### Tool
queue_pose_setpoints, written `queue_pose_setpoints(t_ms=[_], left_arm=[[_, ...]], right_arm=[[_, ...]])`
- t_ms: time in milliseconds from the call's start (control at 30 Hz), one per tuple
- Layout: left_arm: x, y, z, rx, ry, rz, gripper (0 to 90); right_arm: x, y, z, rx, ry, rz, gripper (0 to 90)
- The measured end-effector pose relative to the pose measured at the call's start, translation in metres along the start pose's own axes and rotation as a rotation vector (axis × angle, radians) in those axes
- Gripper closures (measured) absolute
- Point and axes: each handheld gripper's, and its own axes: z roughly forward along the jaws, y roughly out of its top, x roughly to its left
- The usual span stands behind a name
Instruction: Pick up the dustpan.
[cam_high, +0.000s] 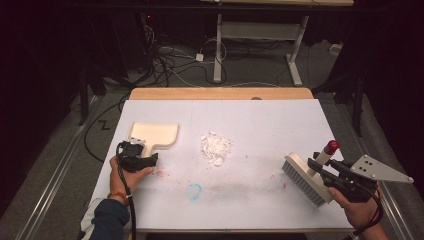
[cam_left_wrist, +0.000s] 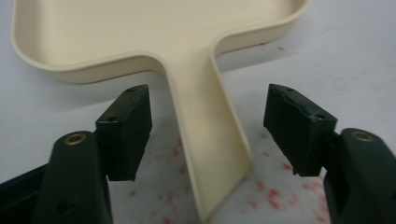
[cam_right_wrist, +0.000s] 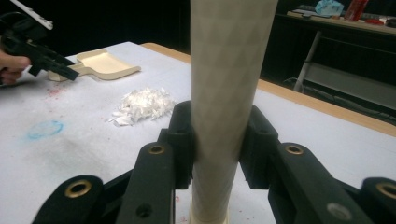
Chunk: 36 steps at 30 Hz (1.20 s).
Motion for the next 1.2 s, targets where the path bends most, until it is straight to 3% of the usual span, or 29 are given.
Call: queue_pose_setpoints(t_ms=[33,233,300,333,367,500,700,1000,1067,1200], left_arm=[[0.004,0.002,0.005,-0.013,-0.01,-0.034,34.0],[0.005,0.008,0.009,-0.019,0.0,-0.026,45.4],[0.005,0.011,0.012,-0.02,0.011,-0.007,60.7],[0.005,0.011,0.012,-0.02,0.011,-0.007,63.1],[0.004,0.011,0.012,-0.017,0.015,0.012,63.2],[0.006,0.011,0.011,-0.02,0.006,0.012,63.4],[0.007,0.012,0.002,-0.006,-0.003,0.052,63.6],[-0.001,0.01,-0.029,0.007,-0.004,0.14,63.7],[-0.004,0.005,-0.041,0.015,-0.025,0.175,63.7],[-0.01,-0.003,-0.055,0.018,-0.061,0.2,63.7]], right_arm=[[0.0,0.0,0.0,0.002,0.003,-0.005,70.2],[0.001,-0.002,0.003,0.017,0.01,-0.003,70.2],[0.002,-0.002,0.005,0.021,0.016,-0.01,70.2],[0.002,-0.002,0.005,0.021,0.016,-0.01,70.2],[0.003,-0.003,0.006,0.031,0.018,-0.011,70.2],[0.003,-0.003,0.007,0.035,0.02,-0.015,70.2],[0.003,-0.004,0.006,0.038,0.022,-0.018,70.3],[0.002,-0.005,0.006,0.039,0.021,-0.013,70.3],[0.002,-0.005,0.006,0.038,0.023,-0.01,70.3],[0.001,-0.005,0.007,0.038,0.023,-0.011,70.2]])
